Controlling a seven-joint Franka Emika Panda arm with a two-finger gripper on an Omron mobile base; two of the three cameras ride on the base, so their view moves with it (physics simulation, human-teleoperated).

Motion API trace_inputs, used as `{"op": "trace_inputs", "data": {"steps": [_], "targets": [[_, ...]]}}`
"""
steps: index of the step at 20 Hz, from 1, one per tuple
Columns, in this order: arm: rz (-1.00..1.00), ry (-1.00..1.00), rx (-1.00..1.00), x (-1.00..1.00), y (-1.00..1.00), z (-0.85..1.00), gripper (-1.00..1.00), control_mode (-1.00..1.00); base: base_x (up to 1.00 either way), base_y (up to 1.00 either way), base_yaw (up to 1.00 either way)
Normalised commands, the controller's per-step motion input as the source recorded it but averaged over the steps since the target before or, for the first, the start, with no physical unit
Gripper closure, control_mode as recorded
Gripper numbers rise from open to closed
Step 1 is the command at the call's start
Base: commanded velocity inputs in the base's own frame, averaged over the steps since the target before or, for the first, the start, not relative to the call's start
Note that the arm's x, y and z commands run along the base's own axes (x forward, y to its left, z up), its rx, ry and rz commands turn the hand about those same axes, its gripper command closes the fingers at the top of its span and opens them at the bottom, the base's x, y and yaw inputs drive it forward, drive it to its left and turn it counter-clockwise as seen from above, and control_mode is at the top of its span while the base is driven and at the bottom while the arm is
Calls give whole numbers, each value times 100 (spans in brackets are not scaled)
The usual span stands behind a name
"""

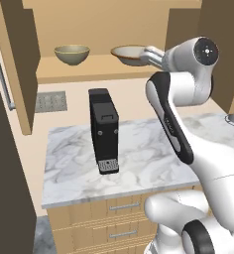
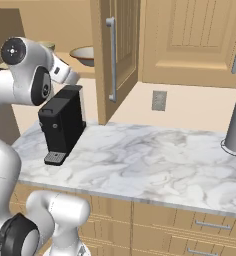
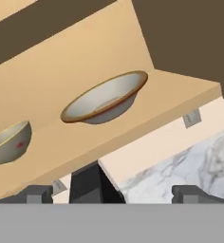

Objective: Take the smaller bowl and place it next to the appetizer plate on the dining counter , and place the larger bowl next to the plate with cooked food.

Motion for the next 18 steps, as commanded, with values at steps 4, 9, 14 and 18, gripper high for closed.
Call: {"op": "trace_inputs", "data": {"steps": [4, 9, 14, 18], "targets": [[0, 1, 0, 29, 0, 34, -100, -100, 0, 0, 0], [0, 16, 0, 50, -5, 6, -100, -100, 0, 0, 0], [0, 11, 0, 49, 0, 0, -100, -100, 0, 0, 0], [0, 0, 0, 47, -1, -5, -100, -100, 0, 0, 0]]}}
